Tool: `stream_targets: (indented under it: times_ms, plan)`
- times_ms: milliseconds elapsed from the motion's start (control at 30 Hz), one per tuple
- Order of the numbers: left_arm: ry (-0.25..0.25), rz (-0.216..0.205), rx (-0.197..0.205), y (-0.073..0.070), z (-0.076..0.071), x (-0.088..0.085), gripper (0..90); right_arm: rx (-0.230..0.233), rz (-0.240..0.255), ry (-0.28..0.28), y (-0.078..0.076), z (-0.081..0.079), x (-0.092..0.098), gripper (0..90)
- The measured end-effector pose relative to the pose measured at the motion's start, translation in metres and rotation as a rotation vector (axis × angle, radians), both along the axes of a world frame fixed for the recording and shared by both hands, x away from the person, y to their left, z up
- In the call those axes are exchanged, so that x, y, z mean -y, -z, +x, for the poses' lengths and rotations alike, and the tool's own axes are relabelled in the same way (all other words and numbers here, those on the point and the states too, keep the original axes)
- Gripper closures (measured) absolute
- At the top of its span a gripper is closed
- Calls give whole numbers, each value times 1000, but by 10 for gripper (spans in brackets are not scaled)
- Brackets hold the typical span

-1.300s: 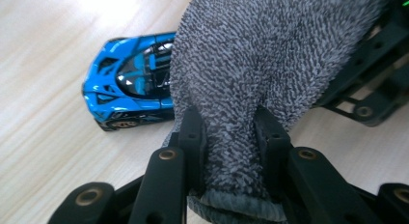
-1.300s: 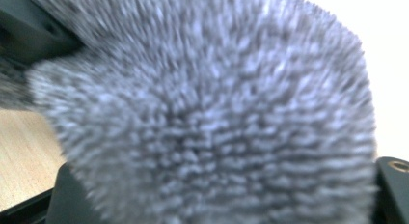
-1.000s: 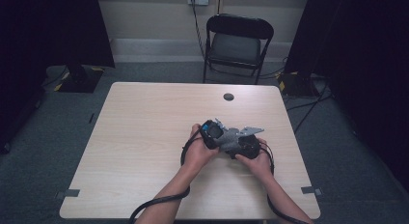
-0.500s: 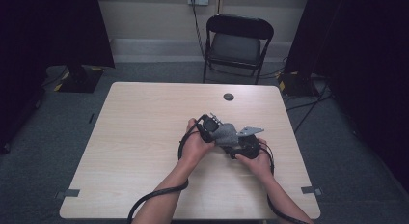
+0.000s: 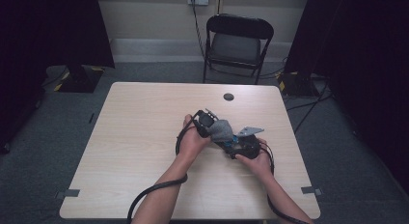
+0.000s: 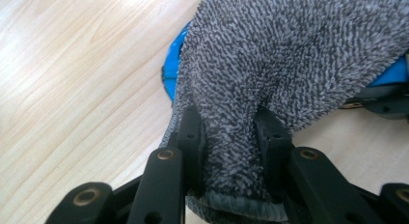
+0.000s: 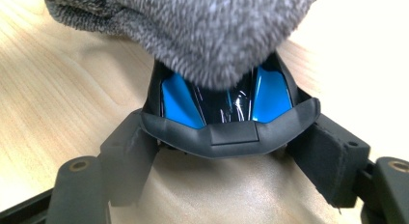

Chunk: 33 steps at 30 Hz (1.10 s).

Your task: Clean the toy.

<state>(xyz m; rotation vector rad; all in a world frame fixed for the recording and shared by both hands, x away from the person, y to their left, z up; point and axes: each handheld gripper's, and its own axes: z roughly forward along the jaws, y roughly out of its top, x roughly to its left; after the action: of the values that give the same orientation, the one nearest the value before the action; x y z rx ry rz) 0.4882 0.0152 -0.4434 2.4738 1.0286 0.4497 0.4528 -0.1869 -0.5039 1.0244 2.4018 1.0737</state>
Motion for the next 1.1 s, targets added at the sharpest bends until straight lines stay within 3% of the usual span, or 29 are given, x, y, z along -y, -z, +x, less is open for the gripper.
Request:
stream_targets:
  times_ms: [667, 1100]
  plan:
    - [-92, -17, -19, 6, 14, -26, 689, 0, 1, 0, 0, 0, 0, 262]
    - [-148, 23, -24, 13, 18, -48, 689, 0, 1, 0, 0, 0, 0, 262]
